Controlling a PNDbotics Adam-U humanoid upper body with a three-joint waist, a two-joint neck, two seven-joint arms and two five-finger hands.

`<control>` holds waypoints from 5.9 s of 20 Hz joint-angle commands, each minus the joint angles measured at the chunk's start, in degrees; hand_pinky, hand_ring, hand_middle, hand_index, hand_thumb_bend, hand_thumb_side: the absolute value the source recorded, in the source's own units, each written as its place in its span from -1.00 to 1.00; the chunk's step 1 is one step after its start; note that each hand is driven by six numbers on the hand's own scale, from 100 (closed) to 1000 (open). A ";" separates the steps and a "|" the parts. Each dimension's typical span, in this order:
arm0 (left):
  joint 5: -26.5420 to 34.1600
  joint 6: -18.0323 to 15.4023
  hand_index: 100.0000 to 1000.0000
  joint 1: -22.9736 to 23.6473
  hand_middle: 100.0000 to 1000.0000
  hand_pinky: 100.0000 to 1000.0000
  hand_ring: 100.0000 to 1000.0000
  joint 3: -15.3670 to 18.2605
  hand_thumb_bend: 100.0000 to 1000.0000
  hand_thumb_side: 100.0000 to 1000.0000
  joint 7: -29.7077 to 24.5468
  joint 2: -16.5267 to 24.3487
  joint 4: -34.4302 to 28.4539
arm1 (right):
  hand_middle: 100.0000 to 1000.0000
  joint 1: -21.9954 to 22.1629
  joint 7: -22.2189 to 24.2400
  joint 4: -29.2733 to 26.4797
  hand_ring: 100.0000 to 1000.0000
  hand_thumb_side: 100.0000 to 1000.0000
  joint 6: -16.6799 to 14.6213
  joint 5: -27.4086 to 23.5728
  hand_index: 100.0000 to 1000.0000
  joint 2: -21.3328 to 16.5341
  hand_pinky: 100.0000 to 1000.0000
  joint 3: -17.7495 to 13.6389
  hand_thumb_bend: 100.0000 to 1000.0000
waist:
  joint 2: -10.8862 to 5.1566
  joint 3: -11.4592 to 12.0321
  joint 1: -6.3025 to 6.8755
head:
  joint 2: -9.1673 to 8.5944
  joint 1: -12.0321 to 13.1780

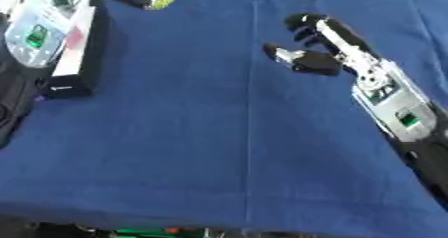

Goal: Pick up the objects with one hand, pass them to the other hand, and then place them into the box on the other side of the table.

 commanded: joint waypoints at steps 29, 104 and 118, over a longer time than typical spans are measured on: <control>2.25 4.25 -0.47 6.96 -0.40 0.39 -0.04 8.28 -1.00 -0.74 9.12 12.12 8.20 | 0.51 -1.11 -3.45 -4.52 0.49 0.08 0.83 -2.55 0.72 -2.69 0.46 -1.99 -0.14 | 0.13 -0.85 -1.06 | -5.71 9.98; 57.72 -30.64 0.53 30.22 0.30 0.80 0.33 22.06 -0.85 0.60 57.52 -0.82 -12.35 | 0.42 13.14 -27.84 -11.50 0.45 -0.58 -7.59 -31.22 0.54 -8.99 0.35 -22.01 -0.41 | 1.81 -2.88 -1.61 | -3.14 -1.85; 58.31 -31.70 0.60 30.65 0.35 0.80 0.35 22.17 -0.85 0.63 57.12 -2.53 -11.17 | 0.46 14.69 -28.77 -9.14 0.51 -0.46 -9.40 -32.45 0.56 -7.71 0.36 -22.77 -0.54 | 2.40 -2.73 -1.24 | -2.98 -2.17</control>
